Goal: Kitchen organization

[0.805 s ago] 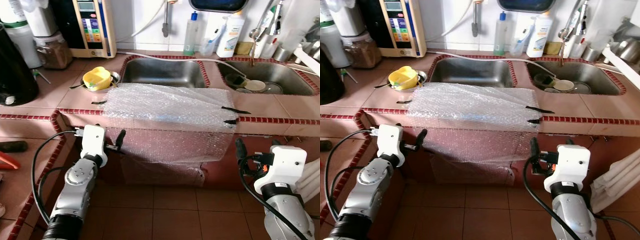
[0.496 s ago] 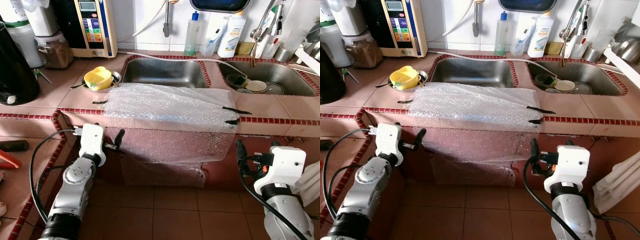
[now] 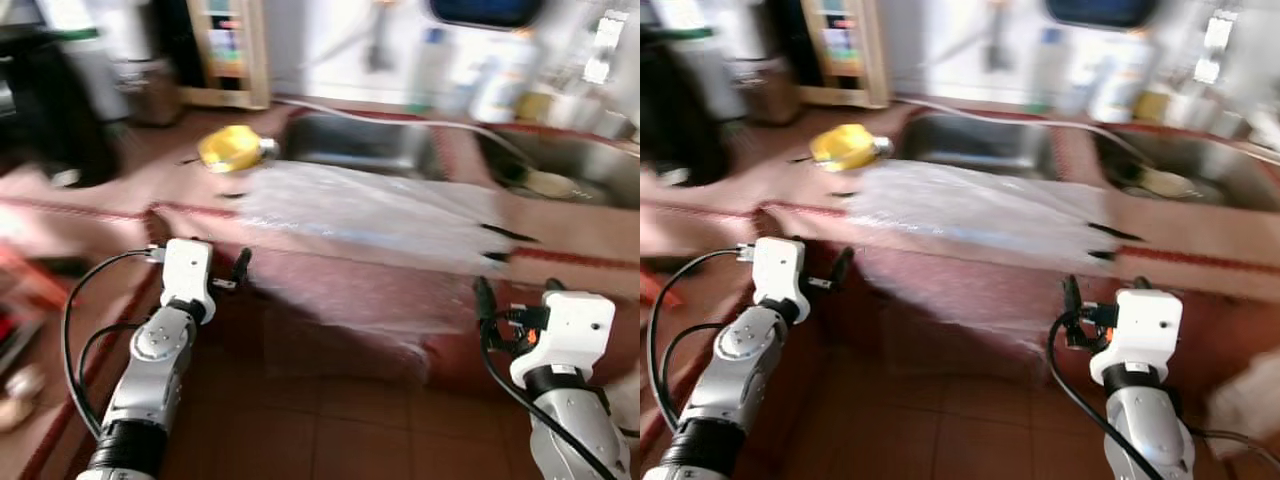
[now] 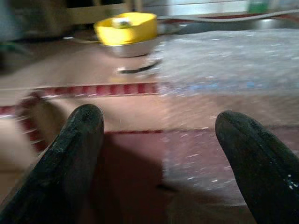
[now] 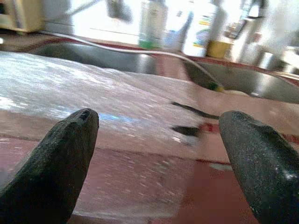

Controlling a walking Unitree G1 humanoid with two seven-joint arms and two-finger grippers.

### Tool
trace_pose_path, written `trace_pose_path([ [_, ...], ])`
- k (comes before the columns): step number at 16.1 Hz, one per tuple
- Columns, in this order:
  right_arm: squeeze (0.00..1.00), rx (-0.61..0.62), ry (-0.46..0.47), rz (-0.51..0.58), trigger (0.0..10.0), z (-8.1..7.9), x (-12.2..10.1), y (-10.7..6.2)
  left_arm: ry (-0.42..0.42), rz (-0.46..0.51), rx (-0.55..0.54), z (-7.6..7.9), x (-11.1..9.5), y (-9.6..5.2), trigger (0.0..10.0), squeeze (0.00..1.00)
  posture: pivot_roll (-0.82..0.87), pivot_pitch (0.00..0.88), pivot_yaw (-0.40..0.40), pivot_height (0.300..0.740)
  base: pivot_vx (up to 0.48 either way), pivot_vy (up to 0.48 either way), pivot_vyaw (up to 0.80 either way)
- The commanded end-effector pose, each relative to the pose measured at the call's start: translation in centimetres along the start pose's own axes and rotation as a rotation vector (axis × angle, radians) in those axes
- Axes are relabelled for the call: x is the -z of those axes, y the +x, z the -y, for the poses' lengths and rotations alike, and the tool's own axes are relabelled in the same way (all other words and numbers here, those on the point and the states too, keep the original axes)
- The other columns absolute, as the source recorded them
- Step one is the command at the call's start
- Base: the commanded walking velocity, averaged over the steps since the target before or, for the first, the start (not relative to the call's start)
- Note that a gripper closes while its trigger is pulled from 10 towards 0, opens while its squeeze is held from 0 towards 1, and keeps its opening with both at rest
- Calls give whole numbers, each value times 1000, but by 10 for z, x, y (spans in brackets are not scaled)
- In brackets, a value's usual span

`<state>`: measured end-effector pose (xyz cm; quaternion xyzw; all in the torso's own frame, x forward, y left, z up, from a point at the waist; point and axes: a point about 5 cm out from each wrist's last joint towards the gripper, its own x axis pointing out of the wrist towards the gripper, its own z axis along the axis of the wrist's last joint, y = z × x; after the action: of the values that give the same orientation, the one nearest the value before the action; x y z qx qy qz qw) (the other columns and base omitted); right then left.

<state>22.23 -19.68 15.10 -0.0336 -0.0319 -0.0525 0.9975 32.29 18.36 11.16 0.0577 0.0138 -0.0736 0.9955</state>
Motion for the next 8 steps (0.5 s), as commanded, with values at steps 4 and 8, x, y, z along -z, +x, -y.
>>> trace_pose_path([
  [4, 0, 10, -4, -3, 10000, 2, 2, -1, 12, 24, 22, 3, -6, 2, 10000, 0, 39, 10, -1, 740, 0, 0, 0],
  [8, 0, 25, 6, -9, 10000, 4, 2, -2, 19, 56, 66, 7, -14, 5, 10000, 0, 35, 7, 0, 740, 0, 0, 0],
])
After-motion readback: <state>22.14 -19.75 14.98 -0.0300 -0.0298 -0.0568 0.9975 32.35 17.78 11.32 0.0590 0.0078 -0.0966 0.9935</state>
